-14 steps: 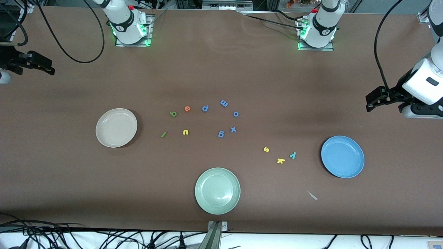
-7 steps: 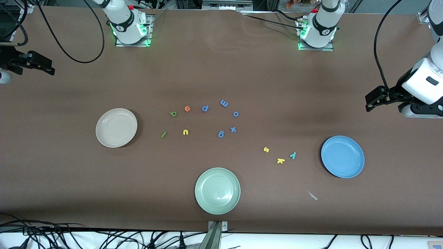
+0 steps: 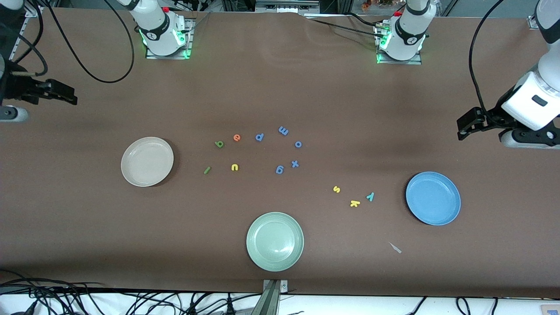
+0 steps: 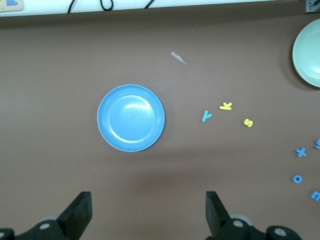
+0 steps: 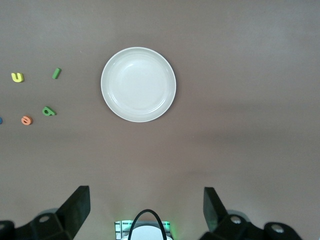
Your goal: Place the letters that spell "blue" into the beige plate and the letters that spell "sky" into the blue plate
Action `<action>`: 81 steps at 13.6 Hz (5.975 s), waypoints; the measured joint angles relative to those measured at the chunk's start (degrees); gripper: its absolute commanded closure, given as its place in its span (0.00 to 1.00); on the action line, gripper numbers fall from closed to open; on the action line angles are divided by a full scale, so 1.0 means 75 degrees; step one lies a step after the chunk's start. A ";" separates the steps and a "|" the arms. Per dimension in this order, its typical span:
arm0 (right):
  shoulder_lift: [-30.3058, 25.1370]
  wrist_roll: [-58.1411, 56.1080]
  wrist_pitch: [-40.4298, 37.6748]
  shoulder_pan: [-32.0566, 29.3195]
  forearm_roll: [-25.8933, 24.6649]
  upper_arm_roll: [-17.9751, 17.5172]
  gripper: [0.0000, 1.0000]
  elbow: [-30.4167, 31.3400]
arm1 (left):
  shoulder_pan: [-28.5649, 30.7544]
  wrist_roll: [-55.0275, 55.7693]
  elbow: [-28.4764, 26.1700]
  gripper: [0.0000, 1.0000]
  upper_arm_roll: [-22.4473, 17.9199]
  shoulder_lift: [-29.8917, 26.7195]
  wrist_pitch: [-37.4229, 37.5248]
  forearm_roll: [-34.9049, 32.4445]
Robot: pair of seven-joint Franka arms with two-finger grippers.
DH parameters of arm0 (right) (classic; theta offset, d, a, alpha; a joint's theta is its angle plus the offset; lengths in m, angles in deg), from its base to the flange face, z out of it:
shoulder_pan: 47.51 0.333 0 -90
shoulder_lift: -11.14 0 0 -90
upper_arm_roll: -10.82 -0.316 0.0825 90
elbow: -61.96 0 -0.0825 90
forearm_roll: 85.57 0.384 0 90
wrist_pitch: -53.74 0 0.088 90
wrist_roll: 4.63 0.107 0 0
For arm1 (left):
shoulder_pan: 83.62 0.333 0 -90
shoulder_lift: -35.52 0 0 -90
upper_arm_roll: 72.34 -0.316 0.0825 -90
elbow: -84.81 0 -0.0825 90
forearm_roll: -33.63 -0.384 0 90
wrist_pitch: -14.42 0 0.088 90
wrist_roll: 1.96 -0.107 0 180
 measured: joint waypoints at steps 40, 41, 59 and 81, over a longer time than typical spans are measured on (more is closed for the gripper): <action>0.3797 0.8235 0.6939 0.2375 0.1422 -0.0514 0.00 0.2218 | -0.1009 -0.1051 -0.1687 0.51 0.0114 0.4622 -0.5928 0.0002; 0.3859 0.8231 0.7010 0.2386 0.1422 -0.0535 0.01 0.2219 | -0.1009 -0.1263 -0.1681 0.60 0.0111 0.4622 -0.5929 0.0002; 0.4138 0.7716 0.7327 0.2388 0.1419 -0.0540 1.00 0.2145 | 0.0446 -0.2654 -0.3146 0.80 -0.0069 0.2707 -0.5715 0.0002; 0.2977 0.1155 0.3924 0.2265 0.0893 0.1764 0.00 0.2688 | -0.1982 -0.0033 -0.2037 0.29 -0.0333 0.4157 -0.7280 0.0003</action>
